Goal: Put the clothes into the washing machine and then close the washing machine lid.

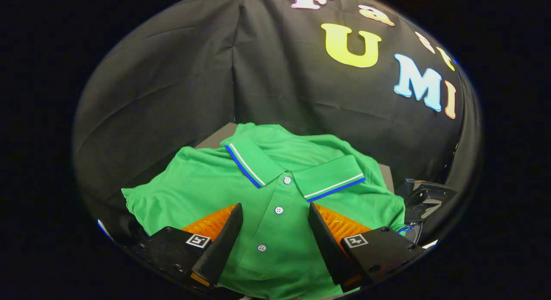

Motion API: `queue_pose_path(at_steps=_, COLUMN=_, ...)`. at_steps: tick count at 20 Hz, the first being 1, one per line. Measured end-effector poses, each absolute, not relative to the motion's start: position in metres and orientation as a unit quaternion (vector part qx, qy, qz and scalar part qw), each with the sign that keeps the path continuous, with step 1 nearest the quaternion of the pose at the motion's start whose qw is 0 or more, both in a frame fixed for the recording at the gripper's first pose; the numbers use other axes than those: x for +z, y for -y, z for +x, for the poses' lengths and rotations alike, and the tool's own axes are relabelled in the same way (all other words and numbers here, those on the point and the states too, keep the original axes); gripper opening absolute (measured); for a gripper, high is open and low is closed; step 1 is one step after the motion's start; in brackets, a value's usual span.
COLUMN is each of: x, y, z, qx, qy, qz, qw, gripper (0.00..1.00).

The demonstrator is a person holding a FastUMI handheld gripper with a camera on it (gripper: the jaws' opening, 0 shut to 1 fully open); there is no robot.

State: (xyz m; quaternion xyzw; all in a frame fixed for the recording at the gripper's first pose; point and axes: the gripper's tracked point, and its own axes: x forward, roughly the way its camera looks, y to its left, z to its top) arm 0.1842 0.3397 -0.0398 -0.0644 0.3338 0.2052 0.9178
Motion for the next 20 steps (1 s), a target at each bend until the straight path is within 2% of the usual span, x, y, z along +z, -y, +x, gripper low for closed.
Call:
queue_pose_path(at_steps=6, x=-0.039, y=-0.341, z=0.186, qx=0.213, qy=-0.335, qz=-0.054, qw=0.916, gripper=0.96)
queue_pose_path(at_steps=10, x=-0.040, y=-0.347, z=0.187, qx=0.240, qy=-0.332, qz=-0.062, qw=0.910, gripper=0.88)
queue_pose_path(at_steps=13, x=-0.039, y=-0.345, z=0.186, qx=0.245, qy=-0.327, qz=-0.050, qw=0.911, gripper=0.46)
queue_pose_path(at_steps=20, x=-0.039, y=-0.347, z=0.181, qx=0.261, qy=-0.338, qz=-0.080, qw=0.901, gripper=0.47)
